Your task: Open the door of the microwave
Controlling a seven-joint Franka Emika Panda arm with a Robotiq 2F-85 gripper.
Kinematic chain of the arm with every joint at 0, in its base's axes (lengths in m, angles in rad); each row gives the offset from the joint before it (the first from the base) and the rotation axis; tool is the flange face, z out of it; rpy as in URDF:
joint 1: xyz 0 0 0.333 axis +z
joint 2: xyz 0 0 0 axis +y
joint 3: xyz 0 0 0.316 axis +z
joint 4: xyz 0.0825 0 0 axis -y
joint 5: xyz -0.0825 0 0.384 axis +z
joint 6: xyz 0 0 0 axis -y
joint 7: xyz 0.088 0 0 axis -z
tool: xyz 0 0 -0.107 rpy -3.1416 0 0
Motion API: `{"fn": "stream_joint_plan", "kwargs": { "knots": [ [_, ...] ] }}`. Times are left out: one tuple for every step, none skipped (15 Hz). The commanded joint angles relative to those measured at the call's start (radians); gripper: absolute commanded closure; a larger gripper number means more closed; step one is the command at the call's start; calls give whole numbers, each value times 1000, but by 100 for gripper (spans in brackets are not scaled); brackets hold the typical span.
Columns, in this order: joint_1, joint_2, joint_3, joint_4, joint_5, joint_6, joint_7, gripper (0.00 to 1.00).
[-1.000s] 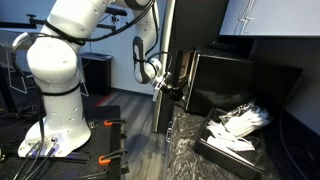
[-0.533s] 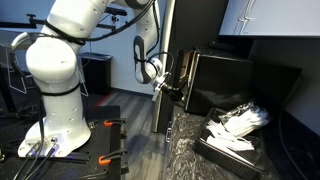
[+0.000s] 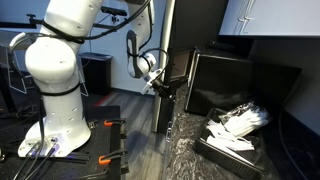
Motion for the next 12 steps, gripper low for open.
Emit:
{"fn": "stream_joint_plan", "kwargs": {
  "knots": [
    [38, -77, 46, 8, 94, 63, -68, 100],
    [47, -89, 55, 6, 126, 67, -81, 100],
    [54, -99, 61, 9, 155, 80, -98, 100],
    [61, -114, 64, 4, 182, 88, -107, 100],
    [66, -120, 63, 12, 211, 95, -121, 100],
    [69, -134, 63, 5, 238, 110, -132, 100],
    [74, -152, 62, -8, 265, 118, -139, 100],
    [75, -161, 57, -6, 292, 128, -151, 100],
    [75, -178, 56, -20, 312, 143, -158, 100],
    [75, -181, 52, -12, 334, 153, -172, 100],
    [75, -193, 51, -21, 353, 172, -180, 100],
    [67, -197, 51, -21, 366, 228, -199, 100]
  ]
}}
